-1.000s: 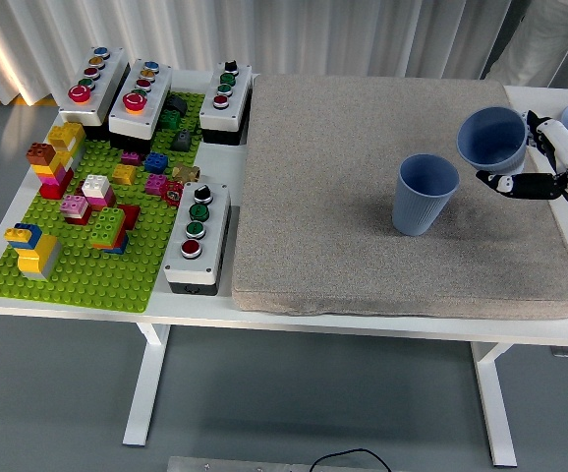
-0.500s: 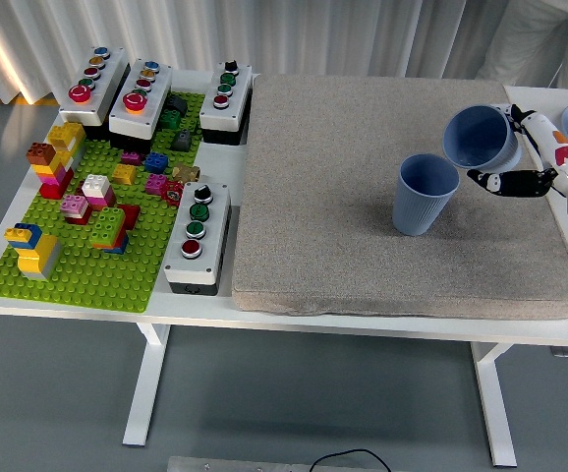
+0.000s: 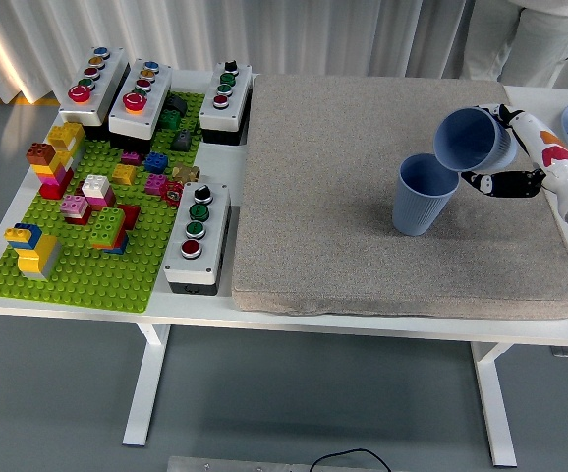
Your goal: Pick cup pour cup place
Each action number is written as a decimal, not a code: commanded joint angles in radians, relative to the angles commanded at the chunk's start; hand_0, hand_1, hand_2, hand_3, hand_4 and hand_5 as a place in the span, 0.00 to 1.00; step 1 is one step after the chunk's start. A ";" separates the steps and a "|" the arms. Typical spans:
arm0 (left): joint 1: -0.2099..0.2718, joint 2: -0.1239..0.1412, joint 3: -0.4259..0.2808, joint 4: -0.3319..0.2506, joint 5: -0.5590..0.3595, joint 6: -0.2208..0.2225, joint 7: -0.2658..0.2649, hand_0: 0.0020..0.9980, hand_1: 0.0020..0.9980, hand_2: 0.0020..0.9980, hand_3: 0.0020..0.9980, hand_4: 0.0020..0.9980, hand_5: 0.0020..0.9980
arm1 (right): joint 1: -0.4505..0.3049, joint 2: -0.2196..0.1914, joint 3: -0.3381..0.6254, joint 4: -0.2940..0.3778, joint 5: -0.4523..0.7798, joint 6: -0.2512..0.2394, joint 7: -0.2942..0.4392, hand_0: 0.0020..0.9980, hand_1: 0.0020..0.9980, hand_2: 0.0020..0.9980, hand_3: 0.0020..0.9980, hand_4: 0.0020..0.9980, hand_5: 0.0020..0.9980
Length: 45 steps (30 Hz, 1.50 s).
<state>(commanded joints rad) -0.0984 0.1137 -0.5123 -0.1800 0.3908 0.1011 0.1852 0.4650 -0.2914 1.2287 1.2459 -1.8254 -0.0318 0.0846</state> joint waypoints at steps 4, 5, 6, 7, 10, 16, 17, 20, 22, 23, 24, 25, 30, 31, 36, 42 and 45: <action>0.000 0.000 -0.001 0.000 0.001 0.000 0.000 0.73 0.78 0.83 0.68 0.51 0.95 | 0.001 -0.004 -0.002 0.002 -0.019 -0.014 0.003 0.85 0.71 0.57 0.67 0.74 0.12; 0.001 0.000 0.000 0.000 0.000 0.000 0.000 0.73 0.78 0.83 0.68 0.51 0.95 | 0.001 -0.004 -0.004 0.002 -0.024 -0.017 0.003 0.85 0.71 0.57 0.67 0.74 0.12; 0.001 0.000 0.001 0.000 -0.001 0.000 0.000 0.73 0.78 0.83 0.68 0.51 0.95 | 0.000 -0.004 -0.005 0.003 -0.030 -0.020 0.003 0.85 0.71 0.57 0.67 0.74 0.12; 0.001 0.000 0.001 0.000 -0.002 0.000 0.000 0.73 0.78 0.83 0.68 0.51 0.95 | 0.000 -0.004 -0.006 0.003 -0.032 -0.021 0.003 0.85 0.71 0.57 0.67 0.74 0.12; 0.000 0.000 0.000 0.000 0.000 0.000 0.001 0.73 0.78 0.83 0.68 0.51 0.95 | -0.001 -0.006 -0.017 0.013 -0.053 -0.037 -0.002 0.85 0.71 0.57 0.67 0.74 0.12; 0.001 0.000 0.003 0.000 -0.001 0.000 0.001 0.73 0.78 0.83 0.68 0.51 0.95 | 0.001 -0.005 -0.023 0.010 -0.067 -0.057 0.003 0.85 0.71 0.57 0.67 0.74 0.12; 0.002 0.000 0.003 0.000 -0.001 0.000 0.001 0.73 0.78 0.83 0.68 0.51 0.95 | 0.001 -0.006 -0.025 0.009 -0.072 -0.063 0.005 0.85 0.71 0.57 0.67 0.74 0.12; 0.003 0.001 0.004 0.000 -0.001 0.000 0.001 0.73 0.78 0.83 0.68 0.51 0.95 | 0.001 -0.007 -0.032 0.007 -0.077 -0.077 0.010 0.85 0.71 0.57 0.67 0.74 0.12; 0.004 0.001 0.003 0.000 -0.001 0.000 0.001 0.73 0.78 0.83 0.68 0.51 0.95 | 0.002 -0.007 -0.038 0.002 -0.079 -0.085 0.016 0.85 0.71 0.57 0.67 0.74 0.12; 0.004 0.001 0.004 0.000 -0.001 0.000 0.001 0.73 0.78 0.83 0.68 0.51 0.95 | 0.001 -0.007 -0.042 -0.001 -0.081 -0.094 0.017 0.85 0.71 0.57 0.66 0.74 0.12; 0.004 0.001 0.004 0.000 -0.001 0.000 0.001 0.73 0.78 0.83 0.68 0.51 0.95 | 0.001 -0.007 -0.045 -0.002 -0.082 -0.098 0.018 0.85 0.71 0.57 0.66 0.74 0.12; 0.004 0.001 0.004 0.000 -0.002 0.001 0.001 0.73 0.78 0.83 0.68 0.51 0.95 | 0.000 -0.007 -0.046 -0.002 -0.083 -0.100 0.019 0.85 0.71 0.57 0.66 0.74 0.12; 0.004 0.002 0.003 0.000 0.000 0.000 0.001 0.73 0.78 0.83 0.68 0.51 0.95 | 0.002 -0.007 -0.055 -0.008 -0.085 -0.112 0.020 0.85 0.71 0.57 0.66 0.74 0.12; 0.004 0.002 0.003 0.000 0.000 0.000 0.001 0.73 0.78 0.83 0.68 0.51 0.95 | 0.002 -0.007 -0.056 -0.008 -0.084 -0.115 0.021 0.85 0.71 0.57 0.66 0.74 0.12; 0.003 0.002 0.000 0.000 0.003 0.000 0.001 0.73 0.78 0.83 0.68 0.51 0.95 | 0.006 -0.009 -0.068 -0.013 -0.088 -0.134 0.024 0.85 0.71 0.56 0.66 0.73 0.12; 0.001 0.002 -0.002 0.000 0.003 0.001 0.000 0.73 0.78 0.83 0.68 0.51 0.95 | 0.014 -0.013 -0.074 -0.028 -0.081 -0.130 0.034 0.85 0.71 0.56 0.66 0.73 0.12; 0.001 0.002 -0.003 0.000 0.006 0.000 0.001 0.73 0.78 0.83 0.68 0.51 0.95 | 0.018 -0.014 -0.080 -0.033 -0.079 -0.131 0.035 0.85 0.71 0.56 0.66 0.73 0.12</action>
<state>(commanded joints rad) -0.0976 0.1152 -0.5157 -0.1800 0.3963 0.1015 0.1865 0.4826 -0.3055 1.1485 1.2130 -1.9049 -0.1629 0.1198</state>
